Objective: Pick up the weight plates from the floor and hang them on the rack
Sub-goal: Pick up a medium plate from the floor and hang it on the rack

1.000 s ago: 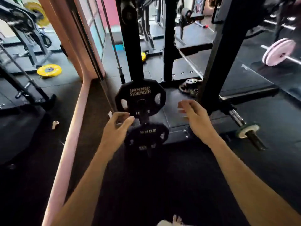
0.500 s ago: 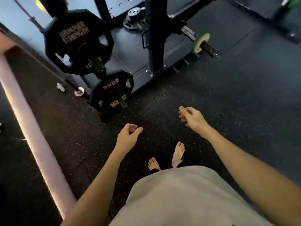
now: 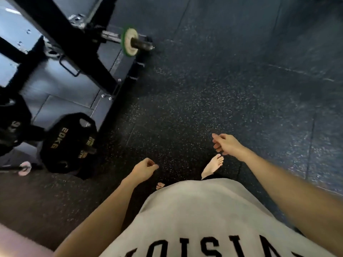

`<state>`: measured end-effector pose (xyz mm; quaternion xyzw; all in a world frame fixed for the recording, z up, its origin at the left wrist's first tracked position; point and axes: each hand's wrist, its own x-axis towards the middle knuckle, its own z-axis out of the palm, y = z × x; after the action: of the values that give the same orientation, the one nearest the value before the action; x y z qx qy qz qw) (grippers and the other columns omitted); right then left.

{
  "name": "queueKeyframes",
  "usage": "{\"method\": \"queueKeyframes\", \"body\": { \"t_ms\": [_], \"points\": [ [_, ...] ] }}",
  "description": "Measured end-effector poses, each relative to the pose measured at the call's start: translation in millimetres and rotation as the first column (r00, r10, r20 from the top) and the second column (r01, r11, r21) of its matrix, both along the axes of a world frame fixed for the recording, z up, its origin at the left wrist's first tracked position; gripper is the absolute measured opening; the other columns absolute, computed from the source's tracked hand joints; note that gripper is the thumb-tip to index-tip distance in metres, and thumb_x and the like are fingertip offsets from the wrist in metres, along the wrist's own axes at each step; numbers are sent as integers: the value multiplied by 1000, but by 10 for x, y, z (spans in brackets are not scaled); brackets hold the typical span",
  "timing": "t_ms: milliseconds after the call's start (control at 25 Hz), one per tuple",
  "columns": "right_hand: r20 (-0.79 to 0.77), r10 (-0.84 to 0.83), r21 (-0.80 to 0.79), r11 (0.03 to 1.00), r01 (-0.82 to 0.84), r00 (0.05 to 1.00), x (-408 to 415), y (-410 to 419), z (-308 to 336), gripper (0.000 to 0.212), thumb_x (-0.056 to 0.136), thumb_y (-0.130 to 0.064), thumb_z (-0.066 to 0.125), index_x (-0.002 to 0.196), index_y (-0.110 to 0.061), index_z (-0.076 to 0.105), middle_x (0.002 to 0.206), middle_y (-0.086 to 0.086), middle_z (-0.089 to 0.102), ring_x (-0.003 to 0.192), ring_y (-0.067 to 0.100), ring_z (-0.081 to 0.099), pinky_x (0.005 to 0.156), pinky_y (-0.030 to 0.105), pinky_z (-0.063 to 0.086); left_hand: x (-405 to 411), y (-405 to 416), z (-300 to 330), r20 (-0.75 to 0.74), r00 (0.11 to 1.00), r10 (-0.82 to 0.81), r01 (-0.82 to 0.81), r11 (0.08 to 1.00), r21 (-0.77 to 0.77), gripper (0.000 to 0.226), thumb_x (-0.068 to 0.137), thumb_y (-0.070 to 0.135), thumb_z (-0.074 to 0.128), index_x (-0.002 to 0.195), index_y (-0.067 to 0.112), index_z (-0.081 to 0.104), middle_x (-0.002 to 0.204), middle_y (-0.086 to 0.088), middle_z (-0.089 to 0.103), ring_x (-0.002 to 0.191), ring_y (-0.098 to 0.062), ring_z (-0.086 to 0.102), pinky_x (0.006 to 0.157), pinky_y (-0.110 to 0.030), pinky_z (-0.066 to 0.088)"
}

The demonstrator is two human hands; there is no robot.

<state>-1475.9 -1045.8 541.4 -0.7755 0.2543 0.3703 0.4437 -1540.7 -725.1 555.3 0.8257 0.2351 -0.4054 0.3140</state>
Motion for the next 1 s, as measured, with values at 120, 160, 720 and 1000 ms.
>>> {"method": "queueKeyframes", "body": {
  "t_ms": [120,160,720,1000],
  "points": [
    [-72,-88,-41,996,85,994,28,-795,-176,42,100,-49,45,99,-10,63,85,7,65,77,21,60,70,34,47,548,-535,-127,-41,995,-93,95,995,42,26,98,31,56,120,18,57,104,-1,61,87,-13,58,81,-30,48],
    [-113,-108,-41,994,104,988,27,-1020,-208,40,99,-48,46,98,-11,62,82,6,64,74,21,59,70,33,46,710,-696,-147,-35,994,-99,101,994,41,23,98,30,56,118,18,58,105,-2,62,88,-13,57,82,-31,49],
    [-204,-165,-64,986,155,965,1974,-2796,-500,29,101,-38,49,97,-10,59,86,8,64,75,22,58,65,27,44,3148,-2194,-597,-114,992,-47,49,999,18,38,103,37,43,130,12,55,127,-9,58,102,-21,55,71,-31,50],
    [-136,-261,-142,960,242,956,3997,-3442,-294,26,99,-33,53,92,-9,57,83,11,63,67,22,54,54,27,39,5505,-2767,-440,-62,981,-184,182,983,-37,29,102,37,46,114,13,57,94,-10,63,79,-24,60,68,-33,48]
  ]
}}
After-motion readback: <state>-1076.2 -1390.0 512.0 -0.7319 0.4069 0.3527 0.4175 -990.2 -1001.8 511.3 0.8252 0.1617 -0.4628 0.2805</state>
